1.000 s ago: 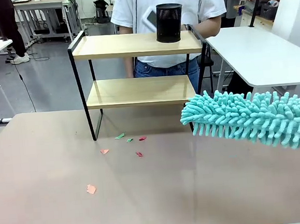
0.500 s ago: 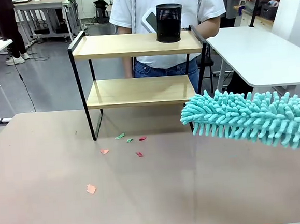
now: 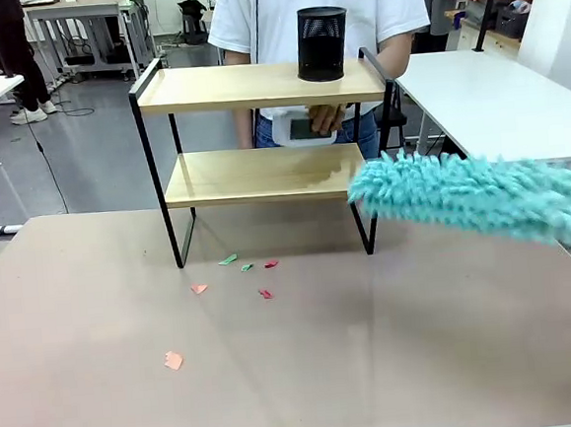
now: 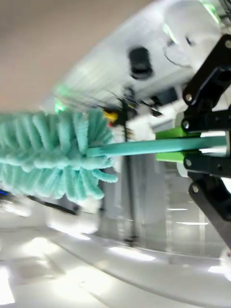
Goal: Clean the shelf.
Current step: Clean the remaining tier of the Shelf with the Duster once objects are removed.
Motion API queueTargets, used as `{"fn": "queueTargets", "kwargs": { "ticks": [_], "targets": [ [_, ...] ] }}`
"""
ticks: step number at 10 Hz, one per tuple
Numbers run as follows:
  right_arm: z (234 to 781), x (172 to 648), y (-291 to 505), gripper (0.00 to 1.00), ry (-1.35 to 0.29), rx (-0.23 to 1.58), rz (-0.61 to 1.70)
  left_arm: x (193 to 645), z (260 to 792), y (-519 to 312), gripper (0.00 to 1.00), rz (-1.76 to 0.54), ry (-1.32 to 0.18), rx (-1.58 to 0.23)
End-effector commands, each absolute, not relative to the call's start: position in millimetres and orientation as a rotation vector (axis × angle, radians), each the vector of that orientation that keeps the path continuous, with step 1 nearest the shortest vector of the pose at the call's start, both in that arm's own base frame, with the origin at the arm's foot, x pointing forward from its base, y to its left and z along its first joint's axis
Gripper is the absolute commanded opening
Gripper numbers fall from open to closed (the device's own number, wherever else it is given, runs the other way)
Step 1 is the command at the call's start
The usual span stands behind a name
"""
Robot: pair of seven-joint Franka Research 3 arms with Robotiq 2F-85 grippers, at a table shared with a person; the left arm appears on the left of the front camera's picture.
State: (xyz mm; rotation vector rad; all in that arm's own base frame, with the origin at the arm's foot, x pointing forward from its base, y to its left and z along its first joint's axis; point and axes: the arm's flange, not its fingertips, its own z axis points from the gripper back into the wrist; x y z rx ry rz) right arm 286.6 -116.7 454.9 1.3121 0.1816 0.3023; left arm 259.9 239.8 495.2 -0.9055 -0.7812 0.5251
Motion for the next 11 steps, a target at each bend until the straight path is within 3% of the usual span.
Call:
{"fn": "queueTargets", "kwargs": {
  "ticks": [1,6,11],
  "targets": [
    [449.9,319.6,-146.2,0.12,0.083,1.337,0.163,260.1,492.9,238.9,1.00,0.503,-0.805,-0.920],
    [442.5,293.8,-220.0,0.12,-0.098,1.422,0.008,260.1,492.9,238.9,1.00,0.503,-0.805,-0.920],
    [441.8,289.6,-220.5,0.12,-0.049,1.385,-0.014,260.1,492.9,238.9,1.00,0.503,-0.805,-0.920]
  ]
}}
